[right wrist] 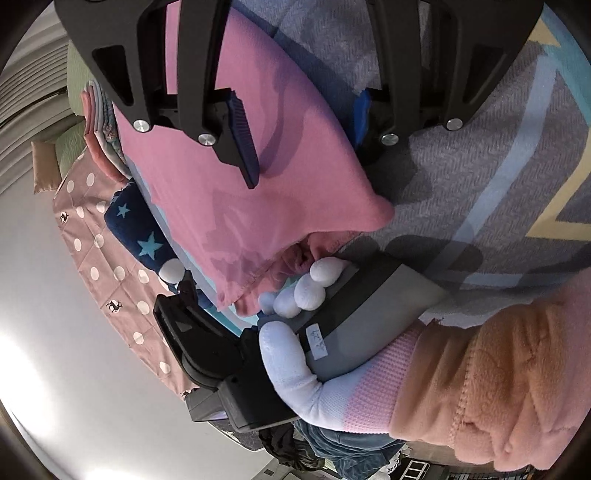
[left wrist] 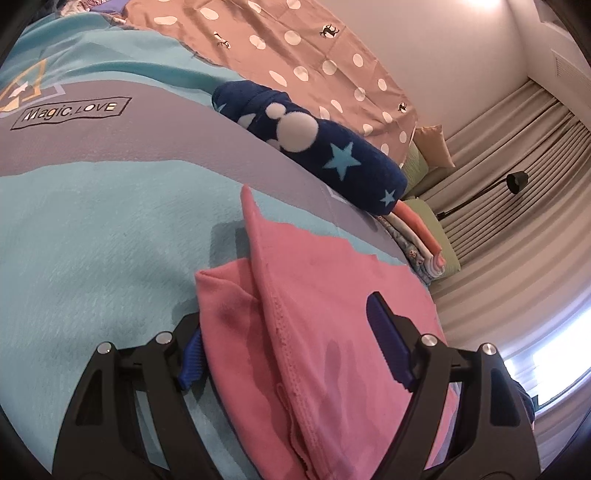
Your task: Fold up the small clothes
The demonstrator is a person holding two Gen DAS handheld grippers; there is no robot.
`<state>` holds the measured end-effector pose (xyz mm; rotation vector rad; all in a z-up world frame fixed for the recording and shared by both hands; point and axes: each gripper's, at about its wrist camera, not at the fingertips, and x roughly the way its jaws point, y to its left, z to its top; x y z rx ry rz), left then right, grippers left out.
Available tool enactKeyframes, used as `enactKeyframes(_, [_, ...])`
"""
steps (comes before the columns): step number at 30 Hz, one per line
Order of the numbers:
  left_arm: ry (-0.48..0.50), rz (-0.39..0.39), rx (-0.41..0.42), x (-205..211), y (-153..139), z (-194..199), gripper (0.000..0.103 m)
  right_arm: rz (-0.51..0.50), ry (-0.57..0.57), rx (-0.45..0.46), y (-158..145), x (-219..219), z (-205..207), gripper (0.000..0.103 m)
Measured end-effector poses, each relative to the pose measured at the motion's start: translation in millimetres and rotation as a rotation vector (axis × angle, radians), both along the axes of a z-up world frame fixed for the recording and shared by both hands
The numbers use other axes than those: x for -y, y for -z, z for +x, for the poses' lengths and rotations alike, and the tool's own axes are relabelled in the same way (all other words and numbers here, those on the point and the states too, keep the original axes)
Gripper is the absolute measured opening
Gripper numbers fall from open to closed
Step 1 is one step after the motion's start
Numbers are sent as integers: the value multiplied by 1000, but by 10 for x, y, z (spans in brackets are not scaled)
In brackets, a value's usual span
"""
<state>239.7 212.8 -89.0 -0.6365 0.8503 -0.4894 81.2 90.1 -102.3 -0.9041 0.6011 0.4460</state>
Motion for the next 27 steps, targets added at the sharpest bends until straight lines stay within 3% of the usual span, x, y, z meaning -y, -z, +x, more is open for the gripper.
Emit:
enactKeyframes(8, [4, 45, 14, 66, -22, 46, 73, 17, 8, -11, -13, -14, 23, 44])
enactKeyframes(10, [-13, 53, 6, 55, -10, 53, 59, 28, 7, -22, -22, -20, 33, 39])
enactKeyframes(12, [-24, 19, -34, 6, 58, 86, 15, 31, 0, -41, -14, -24, 57, 14])
enactKeyframes(13, [-18, -14, -60, -15, 107, 105, 11, 29, 11, -36, -19, -20, 67, 11])
enactKeyframes(17, [-26, 5, -47, 16, 23, 81, 10, 120, 38, -56, -195, 99, 112, 6])
enactKeyframes(27, [-1, 64, 2, 325, -615, 135, 10, 451, 157, -64, -811, 767, 113, 6])
